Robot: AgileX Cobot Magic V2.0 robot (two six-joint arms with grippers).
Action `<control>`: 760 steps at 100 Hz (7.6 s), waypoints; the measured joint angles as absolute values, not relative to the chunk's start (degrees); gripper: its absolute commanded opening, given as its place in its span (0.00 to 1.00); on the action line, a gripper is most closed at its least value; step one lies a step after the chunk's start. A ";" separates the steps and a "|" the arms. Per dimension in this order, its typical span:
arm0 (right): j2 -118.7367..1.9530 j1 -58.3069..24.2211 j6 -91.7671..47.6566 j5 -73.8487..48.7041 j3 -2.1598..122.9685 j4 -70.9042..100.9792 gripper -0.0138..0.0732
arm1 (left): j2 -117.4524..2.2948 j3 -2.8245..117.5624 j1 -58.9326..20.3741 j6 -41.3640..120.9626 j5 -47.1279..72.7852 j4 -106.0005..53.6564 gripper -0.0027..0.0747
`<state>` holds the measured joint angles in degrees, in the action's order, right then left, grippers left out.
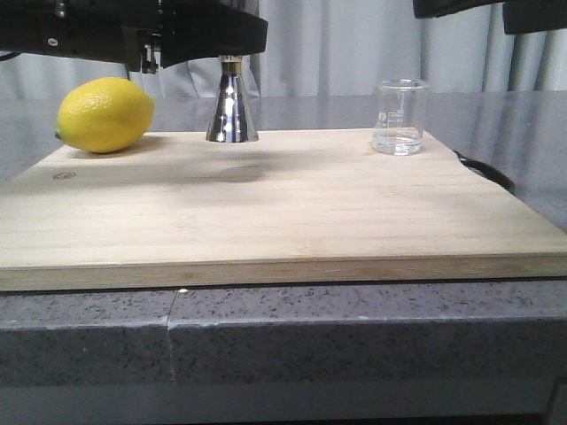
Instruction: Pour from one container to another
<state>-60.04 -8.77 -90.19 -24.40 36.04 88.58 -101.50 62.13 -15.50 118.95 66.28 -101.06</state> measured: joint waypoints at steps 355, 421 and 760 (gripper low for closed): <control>-36.94 -13.52 -4.26 -19.91 34.19 4.60 0.92 | -101.51 56.76 -15.50 134.68 66.18 -101.04 0.31; -36.94 -13.52 -4.26 -19.91 34.19 4.51 0.92 | -101.51 56.76 -15.50 134.68 66.18 -101.04 0.31; -33.52 -12.25 5.80 -49.40 42.40 -6.73 0.08 | -24.85 35.92 -9.05 1.98 37.28 -1.83 0.01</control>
